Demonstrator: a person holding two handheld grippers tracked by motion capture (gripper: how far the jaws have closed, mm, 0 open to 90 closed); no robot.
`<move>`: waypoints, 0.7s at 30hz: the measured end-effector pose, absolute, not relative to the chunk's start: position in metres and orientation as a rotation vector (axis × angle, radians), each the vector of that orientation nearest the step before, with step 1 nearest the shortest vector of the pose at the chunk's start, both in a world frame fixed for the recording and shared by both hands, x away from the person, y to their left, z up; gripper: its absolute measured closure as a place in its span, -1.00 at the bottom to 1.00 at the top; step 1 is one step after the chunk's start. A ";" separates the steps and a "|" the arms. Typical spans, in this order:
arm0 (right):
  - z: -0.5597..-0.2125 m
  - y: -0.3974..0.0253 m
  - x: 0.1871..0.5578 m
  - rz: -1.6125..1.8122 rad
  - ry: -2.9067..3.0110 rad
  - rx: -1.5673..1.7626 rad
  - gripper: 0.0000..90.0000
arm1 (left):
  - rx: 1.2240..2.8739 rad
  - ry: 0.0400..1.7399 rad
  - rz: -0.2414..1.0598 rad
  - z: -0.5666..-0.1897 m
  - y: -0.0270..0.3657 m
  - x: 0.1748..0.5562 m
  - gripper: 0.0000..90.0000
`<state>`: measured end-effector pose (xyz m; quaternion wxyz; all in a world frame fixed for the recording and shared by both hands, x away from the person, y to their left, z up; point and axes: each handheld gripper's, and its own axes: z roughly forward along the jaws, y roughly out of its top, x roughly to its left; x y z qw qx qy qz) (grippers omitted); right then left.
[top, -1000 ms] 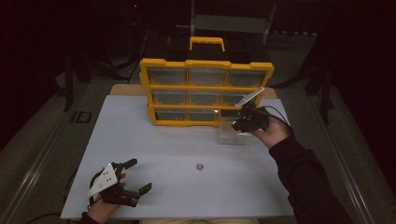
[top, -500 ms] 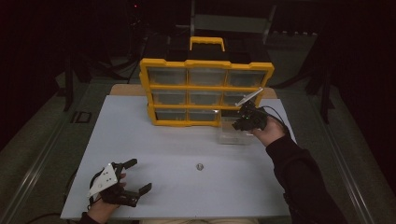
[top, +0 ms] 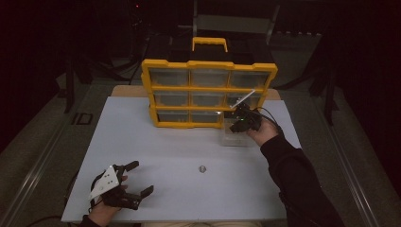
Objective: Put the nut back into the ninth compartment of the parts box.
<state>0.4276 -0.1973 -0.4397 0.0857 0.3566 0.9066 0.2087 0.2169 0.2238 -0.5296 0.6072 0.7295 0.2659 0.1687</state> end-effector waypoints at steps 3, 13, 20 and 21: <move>-0.444 -0.196 0.431 0.606 2.713 1.082 0.56 | 1.685 0.615 0.390 -0.530 0.224 0.217 -1.00; -0.460 -0.194 0.439 0.540 2.744 1.155 0.56 | 1.686 0.614 0.389 -0.530 0.224 0.217 -1.00; -0.458 -0.197 0.438 0.562 2.742 1.171 0.36 | 1.687 0.613 0.385 -0.530 0.224 0.217 -1.00; -0.456 -0.198 0.438 0.570 2.740 1.178 0.31 | 1.687 0.613 0.385 -0.530 0.224 0.217 -1.00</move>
